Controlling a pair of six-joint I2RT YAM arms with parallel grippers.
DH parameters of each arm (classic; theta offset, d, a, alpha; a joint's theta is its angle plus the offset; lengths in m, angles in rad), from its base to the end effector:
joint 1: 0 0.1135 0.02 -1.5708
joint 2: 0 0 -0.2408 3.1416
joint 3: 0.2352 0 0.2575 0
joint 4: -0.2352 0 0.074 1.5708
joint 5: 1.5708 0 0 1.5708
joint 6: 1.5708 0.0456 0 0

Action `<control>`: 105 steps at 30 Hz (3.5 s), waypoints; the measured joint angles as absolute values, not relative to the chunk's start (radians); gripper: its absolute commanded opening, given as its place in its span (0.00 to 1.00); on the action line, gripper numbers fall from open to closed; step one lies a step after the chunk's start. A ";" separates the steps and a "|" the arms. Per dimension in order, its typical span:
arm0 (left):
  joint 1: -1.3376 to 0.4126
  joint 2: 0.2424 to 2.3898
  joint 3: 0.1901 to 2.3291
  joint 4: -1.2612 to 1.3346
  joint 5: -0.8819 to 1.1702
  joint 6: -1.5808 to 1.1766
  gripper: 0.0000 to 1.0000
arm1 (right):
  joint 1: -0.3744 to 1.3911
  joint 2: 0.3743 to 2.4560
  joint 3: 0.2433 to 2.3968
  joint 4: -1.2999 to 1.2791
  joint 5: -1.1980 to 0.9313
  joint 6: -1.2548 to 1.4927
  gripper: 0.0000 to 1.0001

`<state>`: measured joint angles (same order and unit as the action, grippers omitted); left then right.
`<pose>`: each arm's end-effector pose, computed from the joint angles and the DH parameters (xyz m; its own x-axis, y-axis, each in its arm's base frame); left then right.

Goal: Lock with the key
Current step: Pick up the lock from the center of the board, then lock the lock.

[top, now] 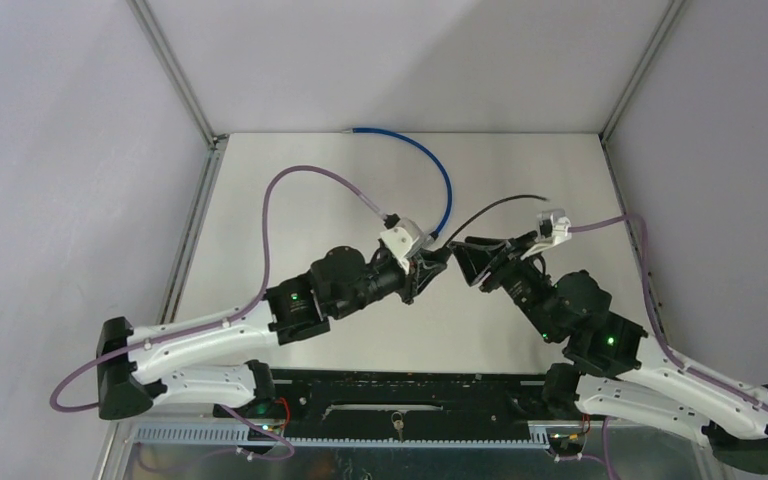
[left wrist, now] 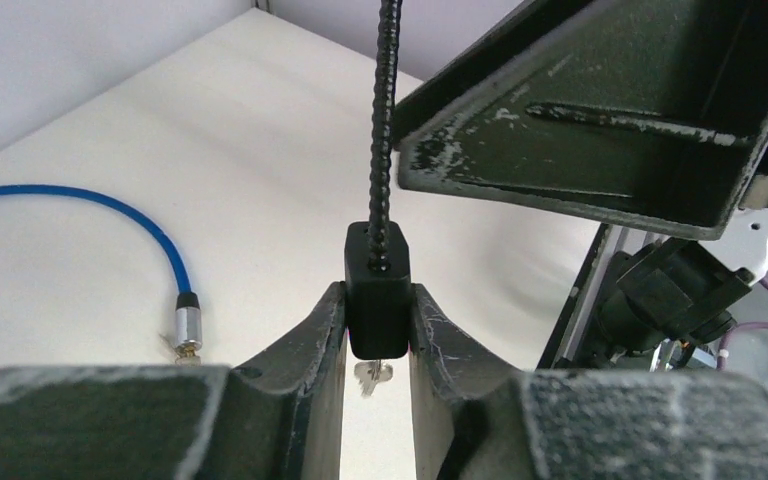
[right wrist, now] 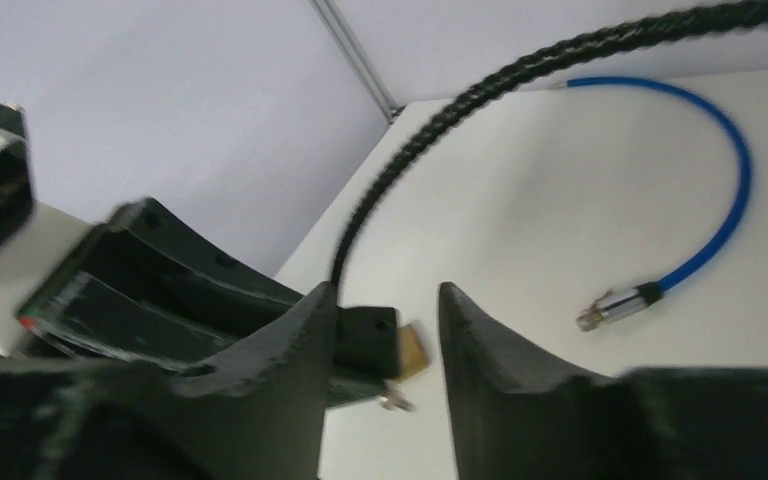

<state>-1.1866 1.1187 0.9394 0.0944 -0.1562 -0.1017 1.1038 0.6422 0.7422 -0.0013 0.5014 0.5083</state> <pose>0.1155 -0.2667 0.3344 -0.1187 0.0260 -0.9926 0.8501 0.5193 -0.0880 0.1023 0.1542 0.3537 -0.2375 0.4769 -0.8463 -0.5175 0.6752 0.5257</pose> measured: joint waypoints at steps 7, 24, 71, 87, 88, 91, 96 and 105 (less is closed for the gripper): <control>-1.184 1.040 0.934 0.090 -0.161 -0.078 0.10 | 1.092 0.540 0.742 -0.071 0.496 0.398 0.51; -1.158 0.857 0.934 -0.309 0.044 0.128 0.00 | 1.082 0.392 0.746 -0.134 -0.044 -0.253 0.53; -1.158 0.879 0.973 -0.501 0.195 0.184 0.67 | 1.176 0.627 0.812 -0.406 -0.079 -0.703 0.00; -1.158 0.900 0.973 -0.446 0.204 0.175 0.61 | 1.183 0.607 0.812 -0.400 -0.102 -0.694 0.00; -1.158 0.903 0.973 -0.443 0.207 0.175 0.60 | 1.183 0.604 0.812 -0.398 -0.106 -0.691 0.00; -1.158 0.908 0.973 -0.441 0.216 0.174 0.58 | 1.183 0.597 0.812 -0.384 -0.118 -0.685 0.00; -1.158 0.910 0.973 -0.437 0.221 0.174 0.54 | 1.183 0.585 0.812 -0.376 -0.124 -0.681 0.00; -1.158 0.911 0.973 -0.437 0.222 0.174 0.33 | 1.183 0.584 0.812 -0.372 -0.124 -0.681 0.00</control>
